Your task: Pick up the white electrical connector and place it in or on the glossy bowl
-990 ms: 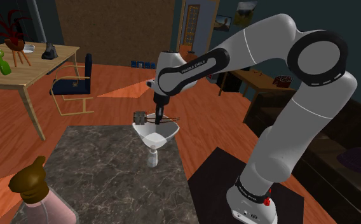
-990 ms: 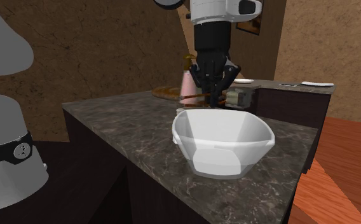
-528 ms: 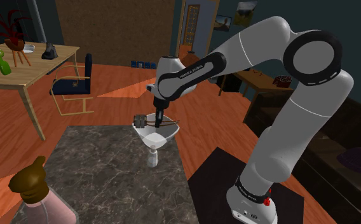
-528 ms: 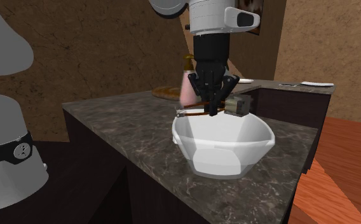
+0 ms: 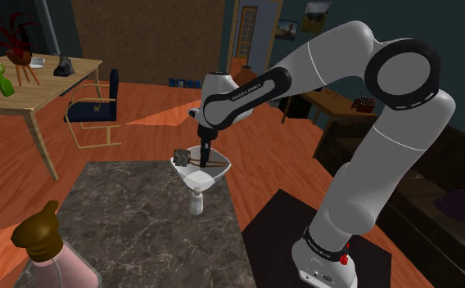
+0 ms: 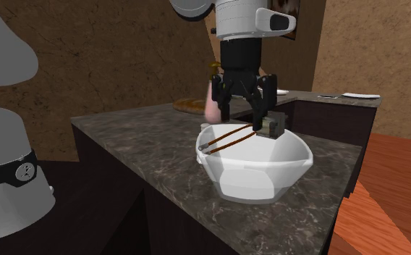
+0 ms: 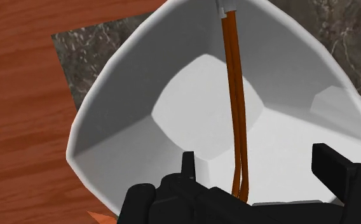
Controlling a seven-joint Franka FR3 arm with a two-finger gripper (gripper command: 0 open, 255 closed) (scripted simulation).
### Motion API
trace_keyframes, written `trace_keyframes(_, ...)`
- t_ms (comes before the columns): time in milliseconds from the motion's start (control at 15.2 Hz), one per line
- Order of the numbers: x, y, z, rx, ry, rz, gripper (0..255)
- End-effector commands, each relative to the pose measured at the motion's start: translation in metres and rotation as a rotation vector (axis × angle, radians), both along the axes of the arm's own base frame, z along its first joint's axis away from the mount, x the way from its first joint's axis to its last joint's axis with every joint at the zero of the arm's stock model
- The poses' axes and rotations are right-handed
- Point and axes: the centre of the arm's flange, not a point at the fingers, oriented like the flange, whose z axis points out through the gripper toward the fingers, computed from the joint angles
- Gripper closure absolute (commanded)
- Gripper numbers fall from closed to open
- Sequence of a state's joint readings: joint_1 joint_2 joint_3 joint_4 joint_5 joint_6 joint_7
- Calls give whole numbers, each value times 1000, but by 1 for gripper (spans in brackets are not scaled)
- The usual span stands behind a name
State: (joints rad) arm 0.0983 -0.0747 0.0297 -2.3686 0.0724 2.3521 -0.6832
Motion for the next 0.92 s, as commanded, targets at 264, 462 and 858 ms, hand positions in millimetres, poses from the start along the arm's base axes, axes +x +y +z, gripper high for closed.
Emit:
trace_keyframes(264,-2,-2,39,0,0,0,0)
trace_keyframes(462,-3,-3,50,0,0,0,0)
trace_keyframes(858,-3,-3,50,0,0,0,0)
